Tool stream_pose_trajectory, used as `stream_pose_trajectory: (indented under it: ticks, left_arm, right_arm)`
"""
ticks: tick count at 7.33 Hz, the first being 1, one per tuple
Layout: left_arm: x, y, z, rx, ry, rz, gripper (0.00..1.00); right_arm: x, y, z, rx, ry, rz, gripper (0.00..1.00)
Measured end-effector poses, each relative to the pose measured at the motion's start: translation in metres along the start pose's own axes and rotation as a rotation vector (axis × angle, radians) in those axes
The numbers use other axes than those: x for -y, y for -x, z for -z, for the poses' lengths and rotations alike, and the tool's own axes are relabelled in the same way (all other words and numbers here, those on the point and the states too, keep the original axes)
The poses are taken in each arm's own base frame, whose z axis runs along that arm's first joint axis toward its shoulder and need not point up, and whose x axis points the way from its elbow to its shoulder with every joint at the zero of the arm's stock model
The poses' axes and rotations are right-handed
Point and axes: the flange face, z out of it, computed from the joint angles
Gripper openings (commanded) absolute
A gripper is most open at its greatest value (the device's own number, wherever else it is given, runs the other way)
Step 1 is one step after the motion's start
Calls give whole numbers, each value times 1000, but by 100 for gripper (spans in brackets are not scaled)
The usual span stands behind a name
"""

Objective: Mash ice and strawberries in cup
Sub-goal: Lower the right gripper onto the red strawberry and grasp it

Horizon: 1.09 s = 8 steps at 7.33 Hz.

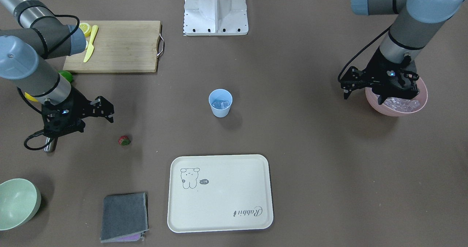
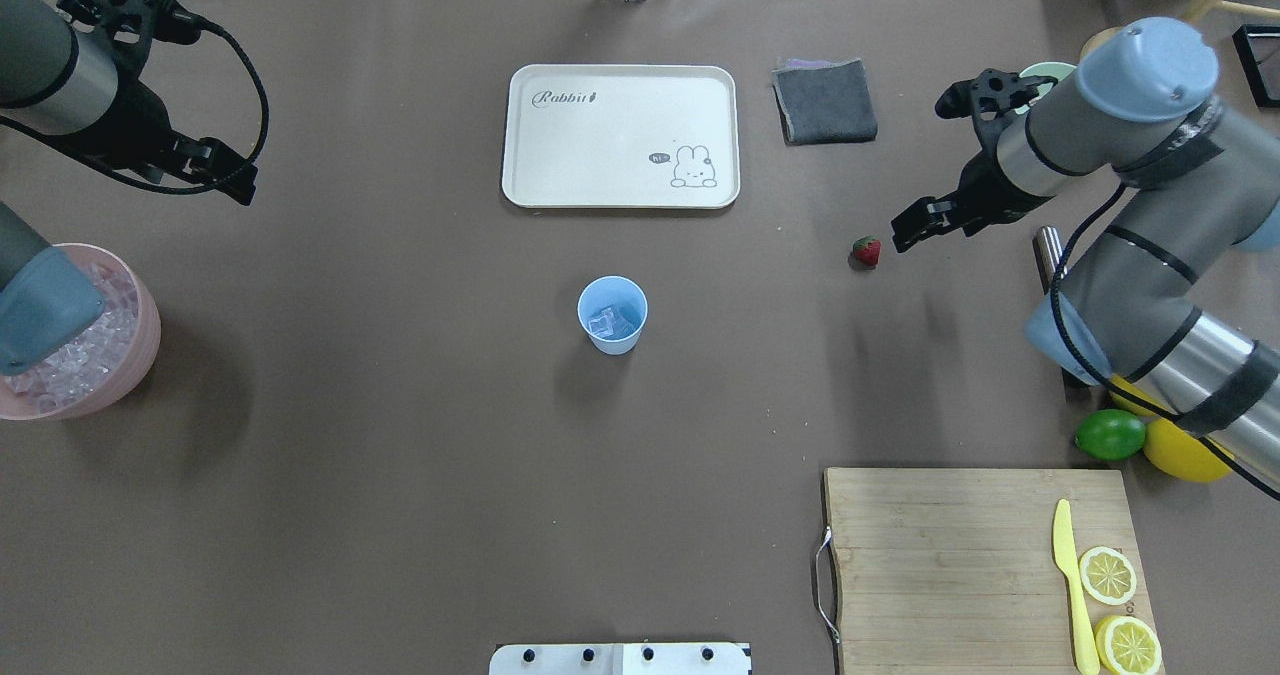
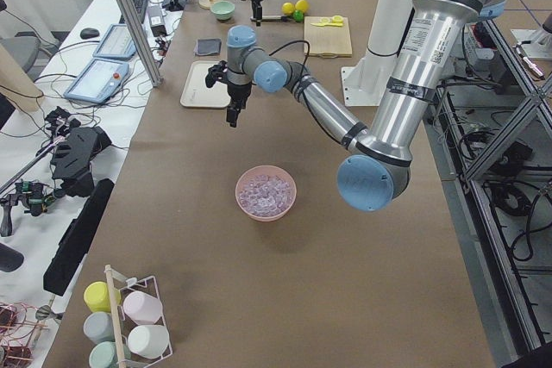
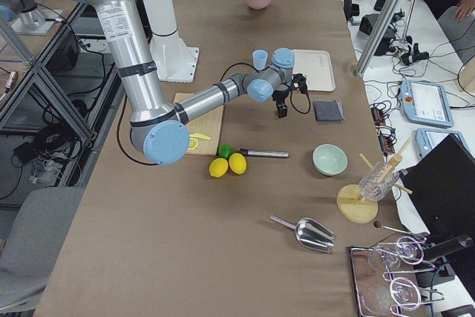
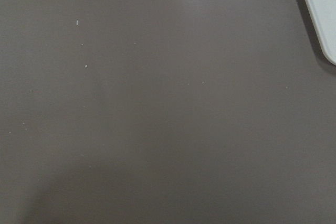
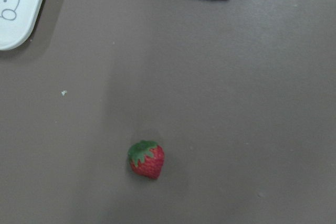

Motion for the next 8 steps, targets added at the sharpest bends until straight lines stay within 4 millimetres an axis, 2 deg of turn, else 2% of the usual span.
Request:
stream_pose_trajectory:
  ticks: [2,3,4,6,8]
  left_arm:
    - [0,4,0,1,2,1,98]
    - [0,5,0,2,3,2,98]
    - [0,6,0,3,4,2,98]
    - [0,5,0,3,2,3,98]
    - [0,5,0,4,2,3,98]
  right_arm:
    - [6,31,-30,-25,-14,38,72]
    - [15,40,-41,-44,-22,44,64]
    - [23,44,-49,-62,-30,45,56]
    - [30,44,-56,-84,-40,47,53]
    - [27,38,-62,-95,-31,46,51]
